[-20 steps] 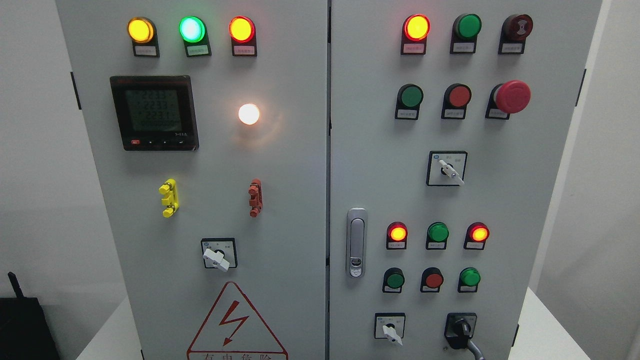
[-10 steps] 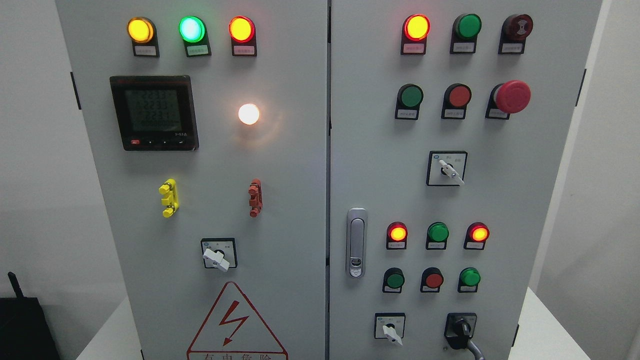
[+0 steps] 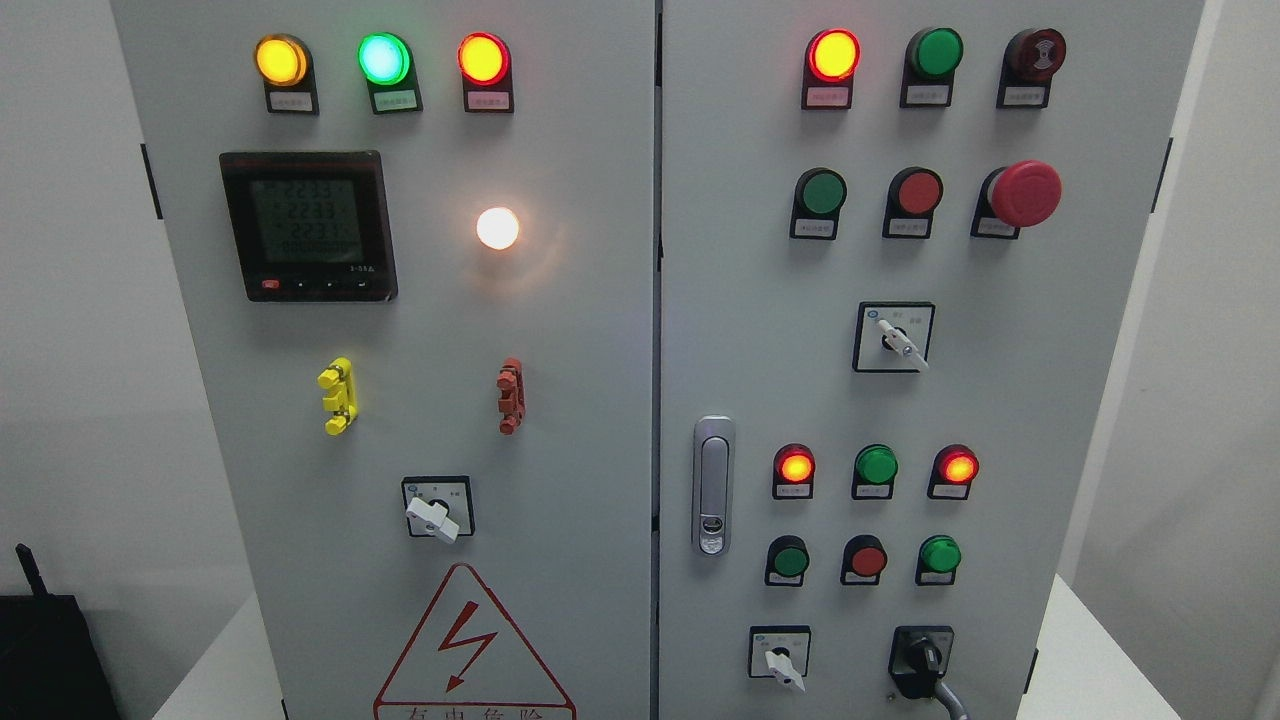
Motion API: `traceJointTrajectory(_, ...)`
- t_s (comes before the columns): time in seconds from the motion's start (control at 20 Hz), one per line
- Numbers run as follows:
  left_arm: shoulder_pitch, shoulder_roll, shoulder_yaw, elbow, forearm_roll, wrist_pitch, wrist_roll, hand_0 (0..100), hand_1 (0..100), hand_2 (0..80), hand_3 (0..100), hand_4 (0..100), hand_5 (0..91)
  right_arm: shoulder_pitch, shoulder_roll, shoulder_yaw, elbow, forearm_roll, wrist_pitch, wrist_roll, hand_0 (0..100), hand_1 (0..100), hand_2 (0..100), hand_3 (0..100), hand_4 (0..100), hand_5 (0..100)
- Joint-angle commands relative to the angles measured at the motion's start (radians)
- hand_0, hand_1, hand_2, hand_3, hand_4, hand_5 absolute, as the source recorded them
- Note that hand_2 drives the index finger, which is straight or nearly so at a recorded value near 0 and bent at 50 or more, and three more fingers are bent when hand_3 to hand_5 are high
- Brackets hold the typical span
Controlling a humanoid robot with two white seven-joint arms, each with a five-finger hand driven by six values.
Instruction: Trip black knob to open circuit
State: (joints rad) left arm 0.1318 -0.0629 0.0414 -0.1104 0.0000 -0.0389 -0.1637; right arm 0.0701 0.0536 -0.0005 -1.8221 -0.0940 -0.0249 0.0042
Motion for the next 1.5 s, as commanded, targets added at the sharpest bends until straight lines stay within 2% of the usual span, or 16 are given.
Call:
traceJointTrajectory(0.0,0.000,0.000,0.000,0.000,-0.023,-0.001,0.000,12,39,0.0,0,0,0.0,-0.001,0.002,0.034,-0.002,-0.001,0.000,0.016,0,0,0,100,100,98)
traceJointTrajectory(1.45,0.000,0.000,0.000,0.000,-0.023,-0.001,0.000,12,39,0.0,0,0,0.0,-0.009,0.015,0.050,-0.008,-0.003,0.002,0.022,0,0,0,100,100,98)
